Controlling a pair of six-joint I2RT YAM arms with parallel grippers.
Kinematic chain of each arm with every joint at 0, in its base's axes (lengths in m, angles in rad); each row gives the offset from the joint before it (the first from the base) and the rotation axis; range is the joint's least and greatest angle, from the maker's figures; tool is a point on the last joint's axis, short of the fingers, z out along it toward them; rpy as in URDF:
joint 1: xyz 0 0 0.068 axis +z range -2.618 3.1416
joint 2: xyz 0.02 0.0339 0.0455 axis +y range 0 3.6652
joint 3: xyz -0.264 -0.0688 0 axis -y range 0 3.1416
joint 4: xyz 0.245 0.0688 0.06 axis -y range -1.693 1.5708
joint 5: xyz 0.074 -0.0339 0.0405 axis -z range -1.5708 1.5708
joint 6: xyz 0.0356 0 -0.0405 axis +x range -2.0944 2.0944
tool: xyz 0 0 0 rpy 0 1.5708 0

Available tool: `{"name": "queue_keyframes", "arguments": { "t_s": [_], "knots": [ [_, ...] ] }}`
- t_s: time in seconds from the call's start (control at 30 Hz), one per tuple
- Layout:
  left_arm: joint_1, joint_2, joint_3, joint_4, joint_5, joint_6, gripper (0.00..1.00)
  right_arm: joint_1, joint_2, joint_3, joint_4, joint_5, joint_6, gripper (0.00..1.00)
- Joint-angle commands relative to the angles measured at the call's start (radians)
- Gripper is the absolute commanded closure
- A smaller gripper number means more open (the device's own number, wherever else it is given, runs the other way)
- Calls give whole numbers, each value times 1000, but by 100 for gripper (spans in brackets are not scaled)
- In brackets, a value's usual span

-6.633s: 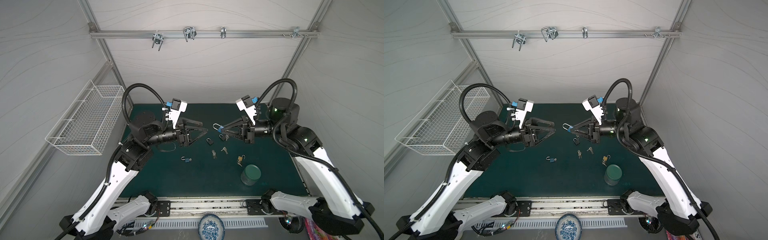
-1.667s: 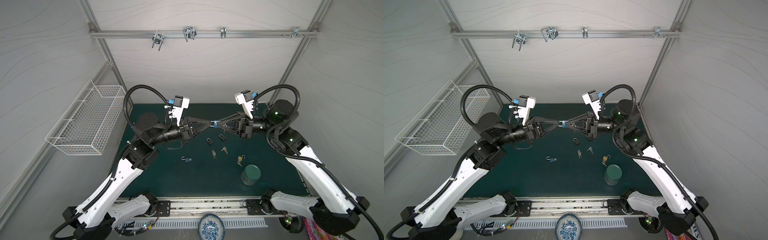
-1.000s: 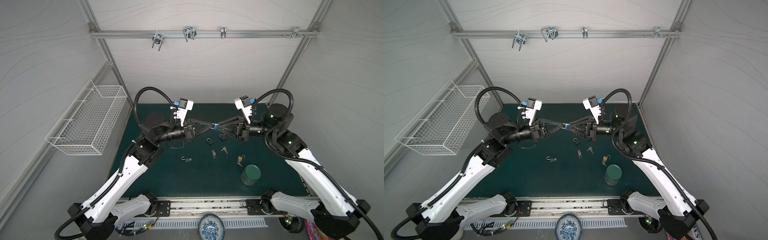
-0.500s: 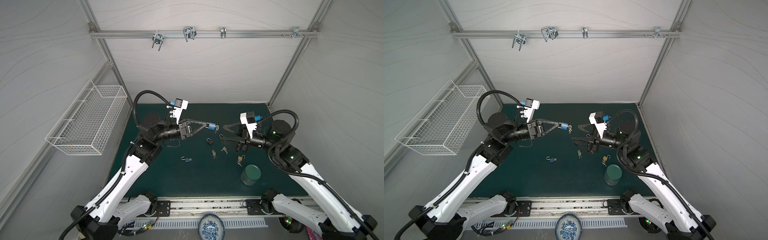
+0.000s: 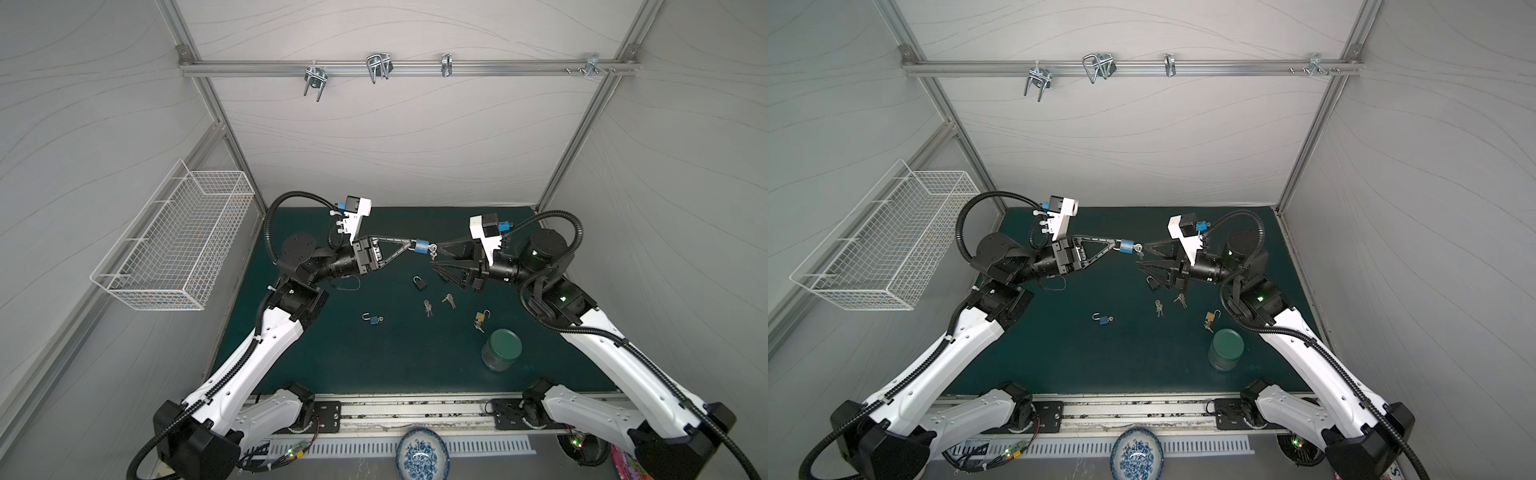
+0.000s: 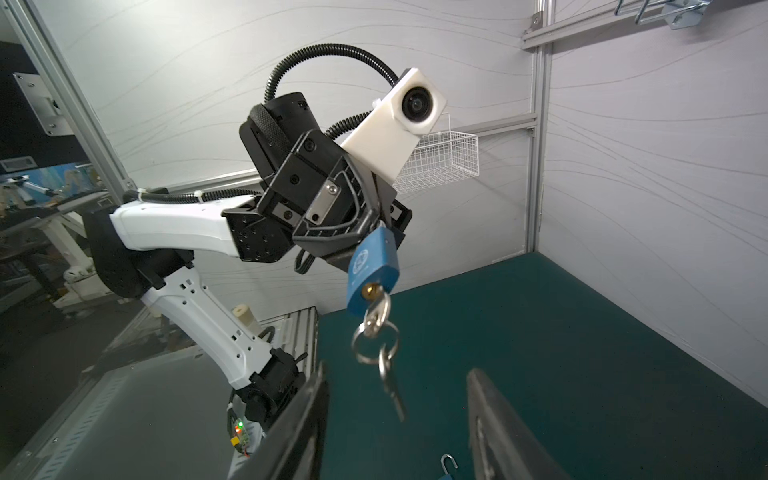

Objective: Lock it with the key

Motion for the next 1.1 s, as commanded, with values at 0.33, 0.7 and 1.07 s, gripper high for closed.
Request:
{"name": "queue_keyframes", "arguments": {
  "t_s": [0.33,0.7,1.07],
  "knots": [
    [5,10,22,112,30,-42,100,31,8,45,16,-32,-20,61],
    [5,7,28,111,30,-44,100,38,16,48,3,-9,-21,80],
    [14,8,46,111,29,-41,100,37,10,57,-31,29,-33,99]
  ]
}}
